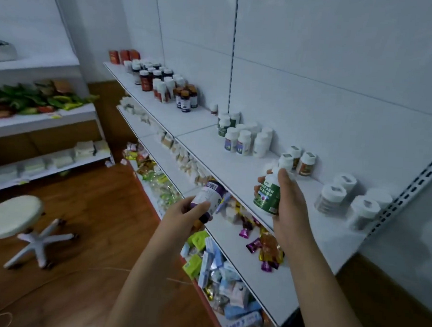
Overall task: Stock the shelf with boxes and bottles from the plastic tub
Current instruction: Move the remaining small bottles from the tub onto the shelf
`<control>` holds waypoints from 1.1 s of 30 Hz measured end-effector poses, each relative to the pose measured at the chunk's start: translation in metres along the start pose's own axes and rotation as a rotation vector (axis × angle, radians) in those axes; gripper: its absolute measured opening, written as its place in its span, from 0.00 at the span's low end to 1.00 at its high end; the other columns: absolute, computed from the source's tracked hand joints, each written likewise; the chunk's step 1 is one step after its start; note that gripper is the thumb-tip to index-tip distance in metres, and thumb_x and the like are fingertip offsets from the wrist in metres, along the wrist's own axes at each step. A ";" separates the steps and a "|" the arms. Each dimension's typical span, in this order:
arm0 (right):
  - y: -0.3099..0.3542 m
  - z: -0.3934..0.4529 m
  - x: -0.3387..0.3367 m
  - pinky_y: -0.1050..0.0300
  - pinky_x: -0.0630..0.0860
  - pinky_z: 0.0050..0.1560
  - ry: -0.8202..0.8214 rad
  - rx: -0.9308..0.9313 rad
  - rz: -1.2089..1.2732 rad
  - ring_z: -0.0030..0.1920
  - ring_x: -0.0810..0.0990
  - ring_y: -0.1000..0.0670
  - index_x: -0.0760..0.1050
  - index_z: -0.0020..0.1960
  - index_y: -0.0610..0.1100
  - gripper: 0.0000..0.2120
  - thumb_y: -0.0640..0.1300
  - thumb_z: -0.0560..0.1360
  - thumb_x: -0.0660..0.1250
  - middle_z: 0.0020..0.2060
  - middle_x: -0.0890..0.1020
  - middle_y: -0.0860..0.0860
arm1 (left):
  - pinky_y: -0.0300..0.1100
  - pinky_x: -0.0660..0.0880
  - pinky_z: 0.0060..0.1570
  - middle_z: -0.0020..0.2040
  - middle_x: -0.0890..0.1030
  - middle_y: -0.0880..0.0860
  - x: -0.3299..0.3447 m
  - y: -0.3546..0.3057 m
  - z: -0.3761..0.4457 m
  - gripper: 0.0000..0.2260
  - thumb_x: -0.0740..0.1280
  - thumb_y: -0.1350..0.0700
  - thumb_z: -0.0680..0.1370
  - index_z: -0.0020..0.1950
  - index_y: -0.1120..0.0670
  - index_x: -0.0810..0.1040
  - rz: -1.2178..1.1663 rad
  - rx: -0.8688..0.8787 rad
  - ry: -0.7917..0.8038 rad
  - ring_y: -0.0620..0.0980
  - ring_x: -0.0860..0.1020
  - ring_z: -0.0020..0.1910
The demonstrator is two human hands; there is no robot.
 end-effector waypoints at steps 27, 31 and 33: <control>-0.156 0.328 0.196 0.70 0.73 0.48 0.023 -0.091 -0.476 0.51 0.77 0.57 0.67 0.62 0.51 0.19 0.43 0.76 0.72 0.52 0.77 0.60 | 0.48 0.82 0.53 0.51 0.81 0.50 -0.163 -0.061 0.400 0.13 0.74 0.47 0.73 0.55 0.44 0.76 0.160 0.047 -0.251 0.51 0.81 0.51; -0.154 0.355 0.220 0.62 0.68 0.59 -0.083 -0.458 -0.863 0.57 0.71 0.52 0.71 0.61 0.45 0.22 0.47 0.72 0.76 0.56 0.74 0.52 | 0.45 0.81 0.53 0.52 0.80 0.47 -0.179 -0.067 0.453 0.16 0.75 0.46 0.73 0.58 0.44 0.75 0.237 0.092 -0.199 0.47 0.80 0.51; -0.157 0.367 0.230 0.68 0.66 0.59 -0.127 -0.502 -0.931 0.59 0.71 0.51 0.72 0.62 0.43 0.23 0.48 0.72 0.76 0.58 0.74 0.49 | 0.43 0.80 0.53 0.52 0.80 0.47 -0.186 -0.073 0.480 0.17 0.75 0.48 0.73 0.59 0.45 0.75 0.248 0.100 -0.161 0.46 0.79 0.51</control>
Point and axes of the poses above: each hand's wrist, its own z-axis towards the middle knuckle, its own x-axis out of the palm, y = z × x, the point moved 5 cm from there along z, towards the middle knuckle
